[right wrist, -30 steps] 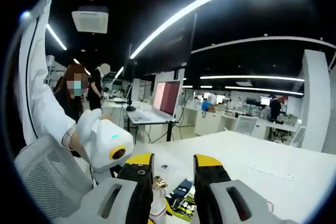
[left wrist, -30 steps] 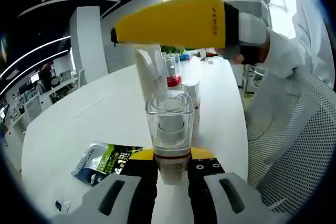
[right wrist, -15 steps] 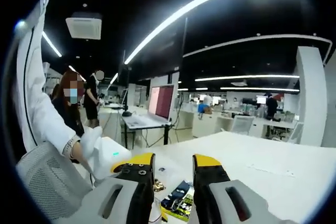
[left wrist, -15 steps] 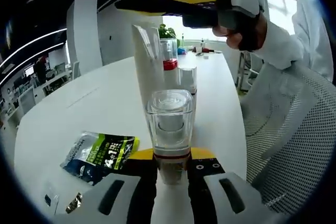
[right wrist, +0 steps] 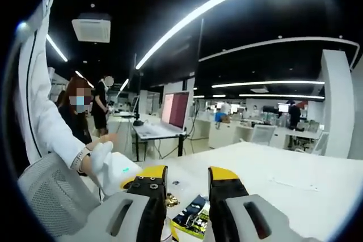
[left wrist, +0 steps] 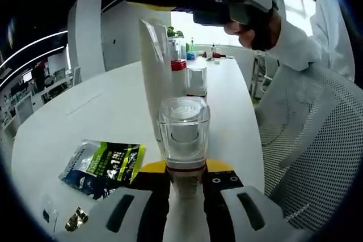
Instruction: Arrange the skincare products in the storage area until every visible bottle or jar stands upright without overlapping.
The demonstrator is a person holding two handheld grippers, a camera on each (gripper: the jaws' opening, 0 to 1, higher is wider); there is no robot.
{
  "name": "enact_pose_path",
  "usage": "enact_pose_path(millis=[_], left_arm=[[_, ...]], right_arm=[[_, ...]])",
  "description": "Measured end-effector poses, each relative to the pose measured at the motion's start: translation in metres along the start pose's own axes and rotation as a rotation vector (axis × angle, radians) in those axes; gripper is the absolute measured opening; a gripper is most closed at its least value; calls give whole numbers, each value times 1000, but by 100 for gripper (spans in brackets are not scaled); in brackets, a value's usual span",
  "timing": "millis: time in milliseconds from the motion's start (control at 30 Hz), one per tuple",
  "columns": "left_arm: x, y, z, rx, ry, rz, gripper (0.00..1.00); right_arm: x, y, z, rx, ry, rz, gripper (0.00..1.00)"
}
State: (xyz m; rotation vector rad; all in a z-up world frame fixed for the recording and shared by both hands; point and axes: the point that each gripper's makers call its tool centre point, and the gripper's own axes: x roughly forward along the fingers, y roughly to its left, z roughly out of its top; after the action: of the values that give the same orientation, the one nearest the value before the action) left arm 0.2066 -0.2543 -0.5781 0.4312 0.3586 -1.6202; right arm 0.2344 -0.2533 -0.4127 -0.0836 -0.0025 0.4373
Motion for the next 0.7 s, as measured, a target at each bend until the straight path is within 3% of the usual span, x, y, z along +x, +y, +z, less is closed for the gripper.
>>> enact_pose_path(millis=[133,233,367,467,567,700], left_arm=[[1,-1,-5,10,25,-3,22],[1,-2,-6,12,38,-4,29],[-6,7,-15,44,99,25,39],[-10,10,-17,60,123,45,40],[-17,12,-17,75,184,66,40],[-26,1,-26,116,314,43,42]], right_arm=[[0,0,-3,5,6,7,22],[0,2,-2,0,5,12,23],[-3,0,-4,-20,20,18,24],[-7,-6,-5,-20,25,6,24],[-13,-12,-9,-26,52,4,24],[-28,-15,-12,-6,76,-10,24]])
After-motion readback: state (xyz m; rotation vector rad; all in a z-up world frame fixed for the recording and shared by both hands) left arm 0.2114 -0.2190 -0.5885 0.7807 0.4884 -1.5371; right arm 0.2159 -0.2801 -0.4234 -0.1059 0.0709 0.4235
